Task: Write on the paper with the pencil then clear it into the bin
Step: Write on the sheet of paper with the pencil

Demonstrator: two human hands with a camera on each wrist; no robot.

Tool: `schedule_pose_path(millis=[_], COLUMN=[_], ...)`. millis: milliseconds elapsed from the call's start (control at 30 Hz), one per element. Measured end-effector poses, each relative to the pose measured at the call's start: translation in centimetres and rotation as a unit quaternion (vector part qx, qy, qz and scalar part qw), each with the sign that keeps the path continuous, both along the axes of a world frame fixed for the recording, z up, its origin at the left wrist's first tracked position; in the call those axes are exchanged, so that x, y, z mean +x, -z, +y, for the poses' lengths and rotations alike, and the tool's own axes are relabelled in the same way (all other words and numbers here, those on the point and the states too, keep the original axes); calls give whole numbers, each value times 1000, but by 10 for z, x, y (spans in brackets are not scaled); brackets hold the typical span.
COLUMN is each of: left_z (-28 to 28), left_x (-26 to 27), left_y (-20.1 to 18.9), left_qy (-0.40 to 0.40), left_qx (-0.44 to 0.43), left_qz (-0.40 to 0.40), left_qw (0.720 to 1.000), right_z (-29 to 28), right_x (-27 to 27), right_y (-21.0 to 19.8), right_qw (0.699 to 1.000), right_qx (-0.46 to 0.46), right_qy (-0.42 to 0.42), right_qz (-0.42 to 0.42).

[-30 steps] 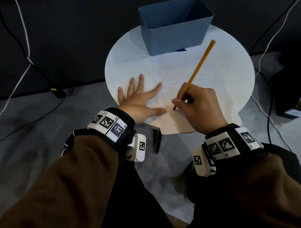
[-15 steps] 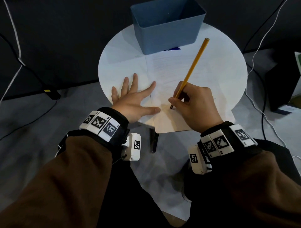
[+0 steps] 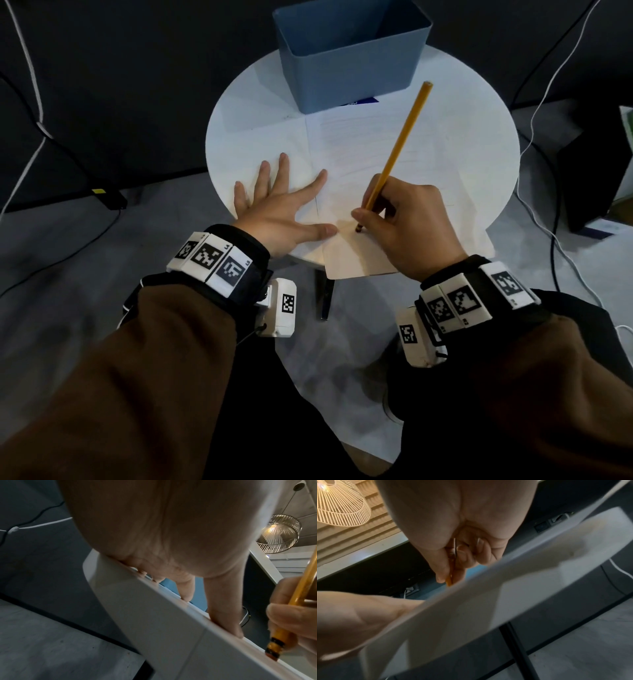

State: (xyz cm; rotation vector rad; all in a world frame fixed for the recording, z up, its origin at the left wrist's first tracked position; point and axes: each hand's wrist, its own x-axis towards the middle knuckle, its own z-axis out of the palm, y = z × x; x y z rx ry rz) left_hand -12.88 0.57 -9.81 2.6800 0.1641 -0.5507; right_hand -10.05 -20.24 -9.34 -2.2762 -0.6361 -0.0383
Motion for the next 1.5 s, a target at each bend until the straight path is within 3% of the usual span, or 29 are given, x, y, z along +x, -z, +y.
schedule_pose_path(millis=[167,367,567,767,967,1167,1367,1500], left_z=[0,-1,0,0,1,-1,1,1], left_x=[-1,-1,-2,0,-1,1,-2,-1], left_y=[-1,0,-1,1,0,1,-1,-1], left_qy=[-8,-1,-10,1,-8,1,-10,-7], left_qx=[-10,-1,-18,5,-21,9,-26,-18], left_qz=[-6,-4,-8,-6,-7,-5,-9,-10], left_qw=[1000,1000,1000,1000,1000,1000,1000,1000], right_z=[-9,10,-10,14,-9,17,-12,0], right_x=[4,-8,5,-8,5,-10,6,-1], right_y=[-4,1,-3,1,-2,2,-1,-1], right_qw=[999,1000,999,1000,998,1000,998,999], right_qx=[9,8,-3,13,-1,-1,-2,10], right_qy=[31,-7,51,0,57,-4,66,39], right_qz=[-5,5,-17,2,-7,-7,-11,-8])
